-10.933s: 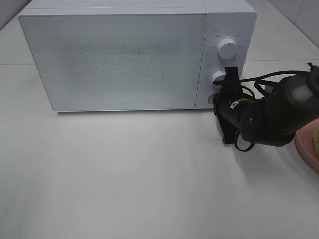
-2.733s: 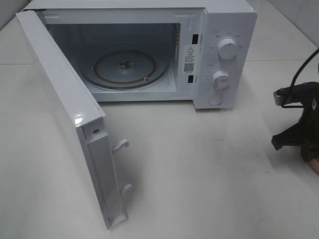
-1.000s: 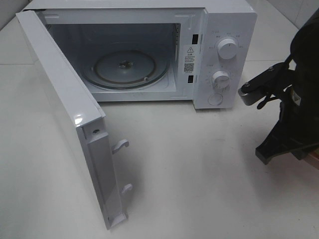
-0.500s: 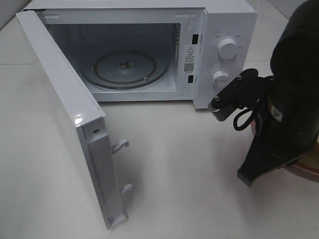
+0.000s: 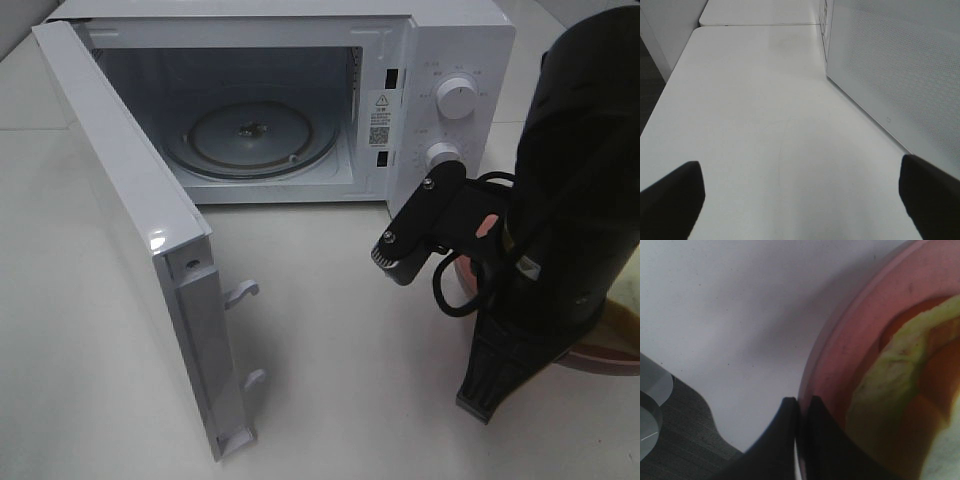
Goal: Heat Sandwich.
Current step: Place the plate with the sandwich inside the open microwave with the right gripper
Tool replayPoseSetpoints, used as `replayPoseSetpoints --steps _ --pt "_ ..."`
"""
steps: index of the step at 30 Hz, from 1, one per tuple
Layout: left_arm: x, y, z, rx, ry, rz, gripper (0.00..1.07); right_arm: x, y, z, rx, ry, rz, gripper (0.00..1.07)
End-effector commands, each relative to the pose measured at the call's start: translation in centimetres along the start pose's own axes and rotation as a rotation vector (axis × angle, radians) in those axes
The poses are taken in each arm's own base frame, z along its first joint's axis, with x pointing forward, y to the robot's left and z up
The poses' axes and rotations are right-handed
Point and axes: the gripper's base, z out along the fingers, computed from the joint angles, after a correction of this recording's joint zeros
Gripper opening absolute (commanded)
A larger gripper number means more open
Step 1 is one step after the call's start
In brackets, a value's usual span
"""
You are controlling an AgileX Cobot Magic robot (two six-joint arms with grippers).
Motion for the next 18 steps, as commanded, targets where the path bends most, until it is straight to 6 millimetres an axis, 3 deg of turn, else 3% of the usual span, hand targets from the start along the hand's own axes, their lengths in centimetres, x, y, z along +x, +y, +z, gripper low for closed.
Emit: replayPoseSetpoints --steps 1,18 --pt "0.2 -0.1 -0.3 0.005 -0.032 -0.001 1.01 0.1 0.1 -0.3 0.026 -0.005 -0.057 0.00" --pt "0.2 -0.1 -0.3 0.005 -0.032 -0.001 1.01 -0.9 0.7 -0.5 0.013 -0.125 -0.352 0.00"
